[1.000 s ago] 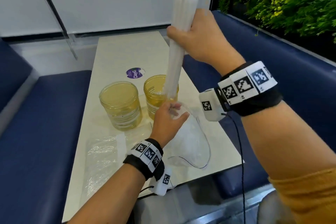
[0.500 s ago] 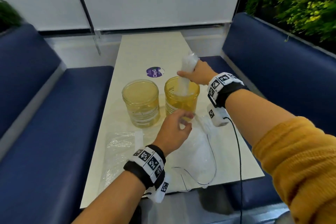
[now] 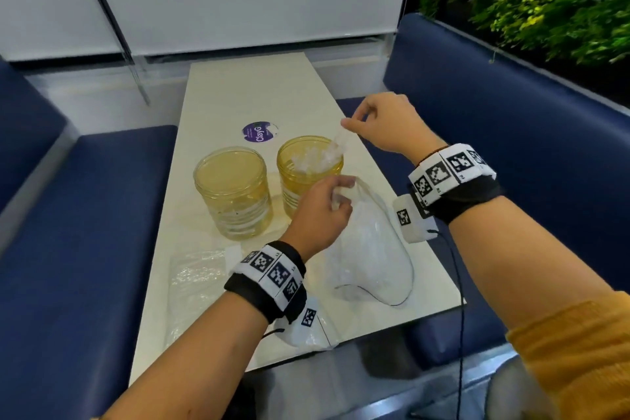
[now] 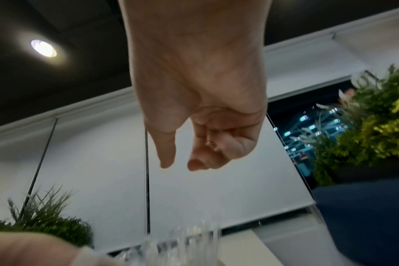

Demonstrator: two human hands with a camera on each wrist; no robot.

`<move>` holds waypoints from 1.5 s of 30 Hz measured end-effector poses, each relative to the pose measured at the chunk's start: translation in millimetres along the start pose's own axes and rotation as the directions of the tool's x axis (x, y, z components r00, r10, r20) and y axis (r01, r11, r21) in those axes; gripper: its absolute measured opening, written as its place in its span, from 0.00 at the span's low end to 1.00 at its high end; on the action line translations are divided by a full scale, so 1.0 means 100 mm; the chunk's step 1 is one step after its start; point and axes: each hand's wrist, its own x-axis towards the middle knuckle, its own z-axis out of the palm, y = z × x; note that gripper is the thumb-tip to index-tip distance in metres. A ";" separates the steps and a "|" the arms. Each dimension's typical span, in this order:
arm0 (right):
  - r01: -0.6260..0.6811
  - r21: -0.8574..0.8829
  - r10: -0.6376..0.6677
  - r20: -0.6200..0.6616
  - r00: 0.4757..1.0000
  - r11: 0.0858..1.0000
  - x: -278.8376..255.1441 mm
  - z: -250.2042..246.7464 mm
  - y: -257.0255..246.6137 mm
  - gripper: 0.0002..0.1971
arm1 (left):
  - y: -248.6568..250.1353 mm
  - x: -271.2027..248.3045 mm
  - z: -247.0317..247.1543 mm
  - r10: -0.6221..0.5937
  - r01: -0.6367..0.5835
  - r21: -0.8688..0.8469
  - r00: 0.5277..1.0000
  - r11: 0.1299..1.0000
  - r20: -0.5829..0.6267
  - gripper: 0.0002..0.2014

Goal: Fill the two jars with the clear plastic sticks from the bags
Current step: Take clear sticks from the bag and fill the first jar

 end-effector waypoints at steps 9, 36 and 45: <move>-0.281 -0.185 0.331 0.372 0.867 0.942 -0.68 -0.19 0.04 0.10 | 0.23 0.17 0.18 0.065 -0.074 0.071 0.990 0.995 0.126 0.36; -0.424 -0.455 0.562 0.225 0.796 0.783 -1.02 0.32 0.37 0.22 | 0.15 -0.02 0.38 0.204 -0.230 0.298 0.972 0.927 0.117 0.39; -0.030 -0.634 0.256 0.268 0.929 0.773 -1.03 -0.29 -0.33 0.13 | 0.12 0.09 0.54 0.245 -0.231 0.238 0.969 0.943 -0.031 0.39</move>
